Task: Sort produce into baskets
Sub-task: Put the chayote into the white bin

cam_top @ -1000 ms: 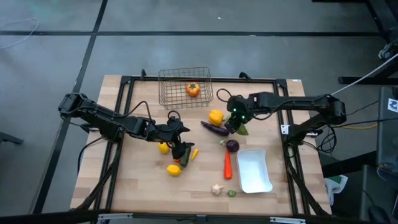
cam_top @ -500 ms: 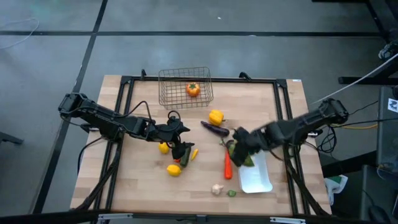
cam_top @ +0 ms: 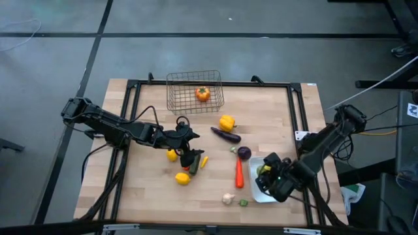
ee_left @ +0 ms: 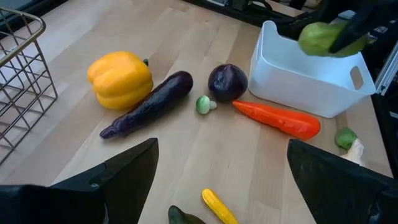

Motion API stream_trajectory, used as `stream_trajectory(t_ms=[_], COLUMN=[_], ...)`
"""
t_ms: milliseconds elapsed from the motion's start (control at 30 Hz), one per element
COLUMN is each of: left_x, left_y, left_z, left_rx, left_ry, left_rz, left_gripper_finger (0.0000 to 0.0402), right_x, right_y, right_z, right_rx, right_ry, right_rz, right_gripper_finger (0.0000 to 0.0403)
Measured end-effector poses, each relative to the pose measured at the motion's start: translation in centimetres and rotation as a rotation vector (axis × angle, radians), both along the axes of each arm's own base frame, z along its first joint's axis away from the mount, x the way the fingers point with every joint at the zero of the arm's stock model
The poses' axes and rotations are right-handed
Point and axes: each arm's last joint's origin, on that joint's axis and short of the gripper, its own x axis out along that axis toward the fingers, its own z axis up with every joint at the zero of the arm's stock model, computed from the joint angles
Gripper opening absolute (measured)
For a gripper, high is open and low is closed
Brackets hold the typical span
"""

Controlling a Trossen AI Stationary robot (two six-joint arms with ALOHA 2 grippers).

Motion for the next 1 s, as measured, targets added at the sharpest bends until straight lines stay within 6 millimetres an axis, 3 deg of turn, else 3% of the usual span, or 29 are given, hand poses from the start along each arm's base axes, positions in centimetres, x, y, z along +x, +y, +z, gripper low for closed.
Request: stream_trajectory(t_ms=[500,1000], left_x=[0.0,0.0], left_y=[0.0,0.0], left_z=[0.0,0.0], left_rx=[0.000,0.000], left_ry=[0.000,0.000], left_rz=[0.000,0.000], left_gripper_finger=[0.0351,0.0351], right_x=[-1.2,-1.6], right_y=[-1.5,-1.9], right_z=[-5.1,-6.0], right_rx=[-0.063,-0.083], right_ry=[0.043,0.062], right_rz=[-0.031,-0.021], right_gripper_finger=[0.0195,0.0196])
